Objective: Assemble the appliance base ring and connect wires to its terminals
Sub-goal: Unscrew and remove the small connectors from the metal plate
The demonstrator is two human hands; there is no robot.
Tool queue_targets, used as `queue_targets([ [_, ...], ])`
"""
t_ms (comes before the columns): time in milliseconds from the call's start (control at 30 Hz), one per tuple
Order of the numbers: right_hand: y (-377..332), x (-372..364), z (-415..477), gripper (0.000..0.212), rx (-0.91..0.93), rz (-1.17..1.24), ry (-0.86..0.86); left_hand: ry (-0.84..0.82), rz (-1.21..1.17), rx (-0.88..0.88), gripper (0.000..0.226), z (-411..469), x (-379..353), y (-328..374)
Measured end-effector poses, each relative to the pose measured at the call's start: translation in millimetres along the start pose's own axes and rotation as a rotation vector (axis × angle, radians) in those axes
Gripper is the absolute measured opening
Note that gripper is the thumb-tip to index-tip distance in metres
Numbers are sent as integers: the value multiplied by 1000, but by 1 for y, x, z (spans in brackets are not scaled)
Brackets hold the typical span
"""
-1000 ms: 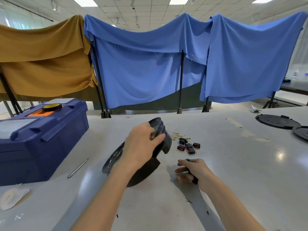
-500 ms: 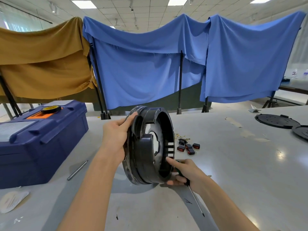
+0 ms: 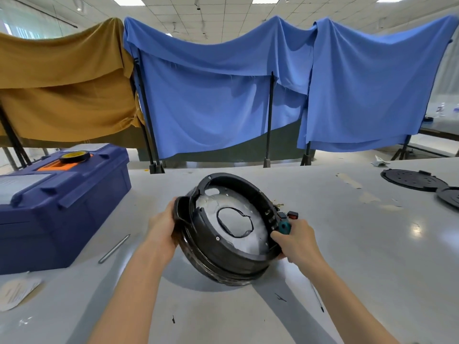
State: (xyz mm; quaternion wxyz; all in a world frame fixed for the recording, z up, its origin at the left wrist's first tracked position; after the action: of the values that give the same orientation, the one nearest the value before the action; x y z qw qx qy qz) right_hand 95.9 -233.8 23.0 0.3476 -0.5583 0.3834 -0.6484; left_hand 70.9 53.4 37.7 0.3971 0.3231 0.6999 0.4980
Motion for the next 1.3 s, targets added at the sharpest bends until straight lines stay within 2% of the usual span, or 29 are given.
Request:
queue_targets([
  [67, -2, 4, -1, 27, 16, -52, 3, 42, 71, 96, 26, 9, 9, -18],
  [167, -5, 8, -3, 23, 32, -110, -3, 42, 154, 222, 48, 14, 20, -36],
  [300, -7, 5, -3, 23, 63, -186, -10, -25, 256, 255, 65, 11, 20, -47],
  [467, -6, 3, -6, 28, 74, -247, -6, -61, 431, 134, 50, 11, 13, -48],
  [533, -5, 4, -7, 30, 70, -254, -7, -29, 516, 52, 51, 15, 13, -42],
  [667, -4, 3, -9, 31, 80, -244, -23, -100, 676, -43, 51, 16, 1, -37],
  [767, -2, 9, -7, 36, 58, -260, -6, -86, 784, -94, 46, 18, 0, -36],
  [867, 3, 26, 4, 42, 7, -128, 11, -86, 821, -175, 31, 18, -4, -31],
  [967, 2, 26, 12, 29, -5, 22, -37, -112, 798, -263, 37, 12, -14, -24],
  [1033, 1, 17, 15, 21, 8, 32, -99, -113, 814, -323, 30, 11, -19, -20],
  [1300, 13, 8, 18, 38, -25, 77, -176, -83, 1022, -317, 23, 16, -17, -17],
])
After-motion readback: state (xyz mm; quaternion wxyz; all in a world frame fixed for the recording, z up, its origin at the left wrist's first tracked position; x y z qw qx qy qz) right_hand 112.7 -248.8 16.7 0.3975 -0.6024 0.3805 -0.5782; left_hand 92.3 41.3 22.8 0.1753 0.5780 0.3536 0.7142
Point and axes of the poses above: each hand's wrist, its own z-axis towards the middle knuckle, its own x-axis out of the back of the hand, y = z × x, the point moved 6 cm from there along z, towards the middle knuckle, and after that the axes turned 4 degrees about z, right-handed, at the moved point
